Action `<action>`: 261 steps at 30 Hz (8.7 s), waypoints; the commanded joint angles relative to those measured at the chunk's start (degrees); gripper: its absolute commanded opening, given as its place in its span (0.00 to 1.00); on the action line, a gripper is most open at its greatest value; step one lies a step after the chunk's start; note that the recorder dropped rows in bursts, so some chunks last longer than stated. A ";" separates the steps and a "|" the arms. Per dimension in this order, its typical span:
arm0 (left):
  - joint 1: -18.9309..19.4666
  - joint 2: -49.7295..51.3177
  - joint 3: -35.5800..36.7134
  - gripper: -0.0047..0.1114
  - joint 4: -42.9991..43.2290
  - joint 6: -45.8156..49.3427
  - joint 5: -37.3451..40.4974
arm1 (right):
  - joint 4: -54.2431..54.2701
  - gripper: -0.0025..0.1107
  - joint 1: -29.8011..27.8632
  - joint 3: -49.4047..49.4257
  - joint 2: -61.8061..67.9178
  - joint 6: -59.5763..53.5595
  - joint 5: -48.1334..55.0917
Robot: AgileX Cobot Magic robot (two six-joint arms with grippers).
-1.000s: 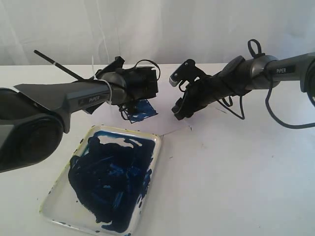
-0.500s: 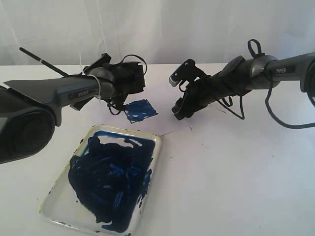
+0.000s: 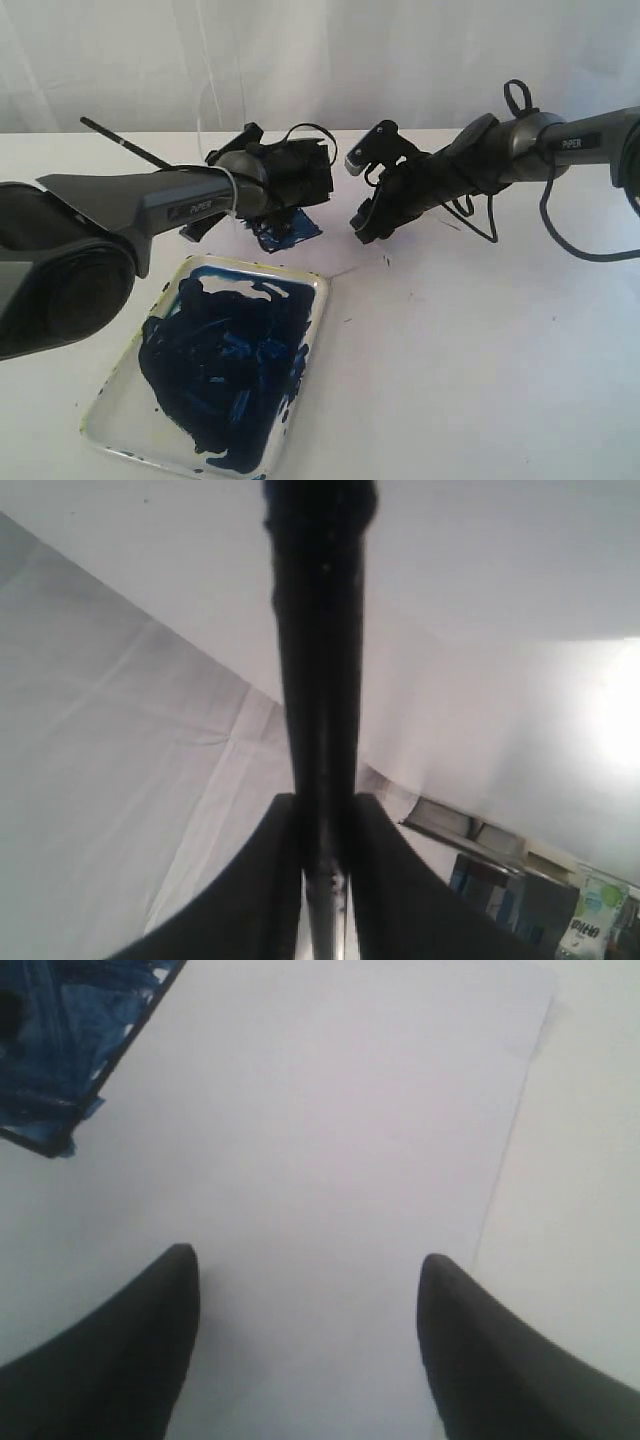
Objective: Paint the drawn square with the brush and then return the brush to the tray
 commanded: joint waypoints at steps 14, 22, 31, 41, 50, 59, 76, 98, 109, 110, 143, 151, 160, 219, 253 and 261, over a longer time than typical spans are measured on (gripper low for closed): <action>1.39 -2.02 0.40 0.04 0.75 -1.17 5.54 | -2.79 0.55 0.07 0.74 1.73 -1.06 0.19; 0.85 -3.72 3.07 0.04 -1.70 -4.46 5.54 | -2.79 0.55 0.07 0.74 1.73 -1.06 0.07; 0.95 -8.12 12.41 0.04 3.93 -8.36 5.54 | -2.79 0.55 0.07 0.74 1.73 -1.06 0.74; 0.95 -8.01 12.41 0.04 -0.67 -7.69 2.76 | -2.79 0.55 0.07 0.74 1.73 -1.06 0.61; 0.95 -4.62 12.41 0.04 7.53 -13.44 2.40 | -2.79 0.55 0.07 0.74 1.73 -1.06 0.61; 0.84 -4.45 12.28 0.04 9.08 -18.51 -0.88 | -2.79 0.55 0.07 0.74 1.73 -1.06 0.39; -0.03 -4.45 12.28 0.04 4.26 -14.01 -3.11 | -2.79 0.55 0.07 0.74 1.73 -1.06 0.27; 3.01 -4.36 12.28 0.04 10.30 -20.19 -2.68 | -2.79 0.55 0.07 0.74 1.73 -1.06 0.18; 2.64 -3.71 12.28 0.04 10.15 -18.05 -3.88 | -2.92 0.55 0.07 0.74 1.73 -1.06 0.19; 3.12 -3.71 12.28 0.04 10.15 -18.05 -3.88 | -2.92 0.55 0.07 0.74 1.73 -1.17 0.19; 0.60 -5.86 12.28 0.04 13.55 -23.38 -2.08 | -2.92 0.55 0.07 0.74 1.73 -1.15 0.08; -1.20 -4.76 12.28 0.04 7.84 -17.75 -4.24 | -2.92 0.55 0.07 0.74 1.73 -1.15 0.08; -1.20 -2.86 12.28 0.04 12.36 -18.20 -6.25 | -2.92 0.55 0.07 0.74 1.73 -1.15 0.20; -1.67 -33.08 52.44 0.04 -3.75 -21.61 5.54 | -10.71 0.23 0.07 0.74 -18.46 27.66 17.09; -2.58 -28.66 55.27 0.04 -6.64 -31.78 -8.30 | -25.94 0.02 0.07 4.28 -21.57 37.47 25.52; -2.58 -28.66 55.29 0.04 -9.89 -27.50 -9.48 | -25.94 0.02 0.07 4.28 -21.57 37.47 25.64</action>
